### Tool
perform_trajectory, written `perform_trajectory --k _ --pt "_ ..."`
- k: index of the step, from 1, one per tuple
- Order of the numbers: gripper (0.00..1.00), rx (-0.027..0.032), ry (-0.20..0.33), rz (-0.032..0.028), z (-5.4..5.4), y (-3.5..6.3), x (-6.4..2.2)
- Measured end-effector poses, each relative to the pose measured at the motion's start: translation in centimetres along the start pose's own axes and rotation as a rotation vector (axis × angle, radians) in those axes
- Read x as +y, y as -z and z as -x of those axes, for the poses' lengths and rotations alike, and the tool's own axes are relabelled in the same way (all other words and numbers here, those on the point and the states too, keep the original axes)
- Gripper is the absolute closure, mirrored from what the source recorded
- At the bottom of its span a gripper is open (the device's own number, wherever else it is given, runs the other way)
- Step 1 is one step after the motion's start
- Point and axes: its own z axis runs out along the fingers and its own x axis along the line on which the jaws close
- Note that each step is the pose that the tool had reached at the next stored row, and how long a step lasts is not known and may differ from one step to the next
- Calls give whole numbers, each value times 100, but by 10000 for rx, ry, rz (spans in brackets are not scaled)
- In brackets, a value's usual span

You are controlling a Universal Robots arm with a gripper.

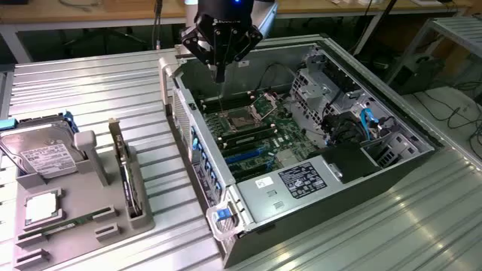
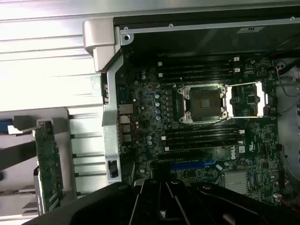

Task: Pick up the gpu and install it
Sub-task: 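Reach for the gpu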

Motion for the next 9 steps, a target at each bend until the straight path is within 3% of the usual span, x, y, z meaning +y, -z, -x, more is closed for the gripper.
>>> perform_trajectory --k 9 --pt "89 1 0 0 -114 3 -11"
